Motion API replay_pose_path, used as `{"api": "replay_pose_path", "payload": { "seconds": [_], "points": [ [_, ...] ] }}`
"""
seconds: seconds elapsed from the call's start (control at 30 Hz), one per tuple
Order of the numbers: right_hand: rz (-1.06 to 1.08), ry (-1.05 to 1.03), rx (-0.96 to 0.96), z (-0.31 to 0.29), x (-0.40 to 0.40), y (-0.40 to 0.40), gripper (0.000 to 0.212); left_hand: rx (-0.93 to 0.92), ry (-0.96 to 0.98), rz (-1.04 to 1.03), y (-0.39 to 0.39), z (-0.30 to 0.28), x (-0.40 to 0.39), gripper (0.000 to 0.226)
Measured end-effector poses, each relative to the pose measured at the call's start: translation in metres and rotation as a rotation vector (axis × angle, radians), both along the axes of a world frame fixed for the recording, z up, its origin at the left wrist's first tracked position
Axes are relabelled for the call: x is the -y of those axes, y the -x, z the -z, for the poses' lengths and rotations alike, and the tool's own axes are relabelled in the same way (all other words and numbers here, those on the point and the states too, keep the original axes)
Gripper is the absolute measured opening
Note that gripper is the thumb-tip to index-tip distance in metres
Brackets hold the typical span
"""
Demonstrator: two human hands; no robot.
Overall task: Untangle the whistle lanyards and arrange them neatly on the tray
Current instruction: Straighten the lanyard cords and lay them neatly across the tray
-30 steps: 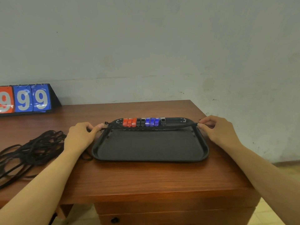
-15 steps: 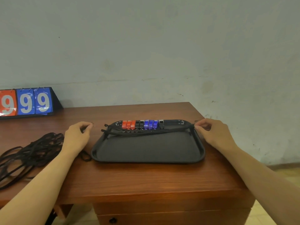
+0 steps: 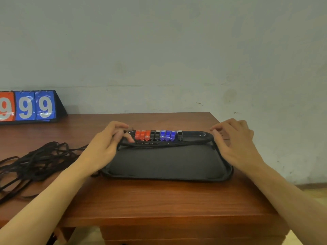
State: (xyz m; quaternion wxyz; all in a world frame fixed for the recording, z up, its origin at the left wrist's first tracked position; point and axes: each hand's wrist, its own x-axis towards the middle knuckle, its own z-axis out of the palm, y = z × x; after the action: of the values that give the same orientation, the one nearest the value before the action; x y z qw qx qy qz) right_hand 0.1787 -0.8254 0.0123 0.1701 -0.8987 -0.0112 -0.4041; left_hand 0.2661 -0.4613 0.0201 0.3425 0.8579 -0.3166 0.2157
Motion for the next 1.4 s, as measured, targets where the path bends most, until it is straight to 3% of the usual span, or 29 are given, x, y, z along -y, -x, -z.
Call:
{"api": "replay_pose_path", "payload": {
  "seconds": [0.17, 0.33, 0.5, 0.67, 0.9, 1.0, 1.13, 1.4],
  "points": [
    [-0.272, 0.409, -0.058, -0.005, -0.033, 0.022, 0.026, 0.114, -0.035, 0.158, 0.019, -0.008, 0.019, 0.003],
    [-0.454, 0.549, -0.248, -0.01, -0.052, 0.034, 0.036, 0.205, -0.076, 0.294, 0.025, -0.006, 0.028, 0.013],
    [-0.513, 0.634, -0.287, -0.012, -0.065, 0.033, 0.046, 0.275, -0.098, 0.366, 0.027, -0.003, 0.039, 0.015],
    [-0.532, 0.543, -0.216, -0.01, -0.062, 0.03, 0.044, 0.244, -0.143, 0.37, 0.026, -0.001, 0.039, 0.017],
    [-0.398, 0.108, -0.065, -0.011, -0.032, 0.012, 0.024, 0.239, -0.155, 0.113, -0.003, -0.003, 0.015, 0.028],
    [-0.261, 0.013, -0.077, -0.013, -0.022, 0.005, 0.018, 0.176, -0.121, 0.03, -0.012, -0.002, 0.003, 0.021],
    [-0.125, -0.119, -0.119, -0.014, -0.005, -0.005, 0.026, 0.142, -0.148, -0.098, -0.024, 0.002, -0.015, 0.019],
    [-0.011, -0.246, -0.136, -0.007, 0.014, -0.003, 0.022, 0.056, -0.201, -0.245, -0.038, 0.013, -0.03, 0.024]
  ]
}}
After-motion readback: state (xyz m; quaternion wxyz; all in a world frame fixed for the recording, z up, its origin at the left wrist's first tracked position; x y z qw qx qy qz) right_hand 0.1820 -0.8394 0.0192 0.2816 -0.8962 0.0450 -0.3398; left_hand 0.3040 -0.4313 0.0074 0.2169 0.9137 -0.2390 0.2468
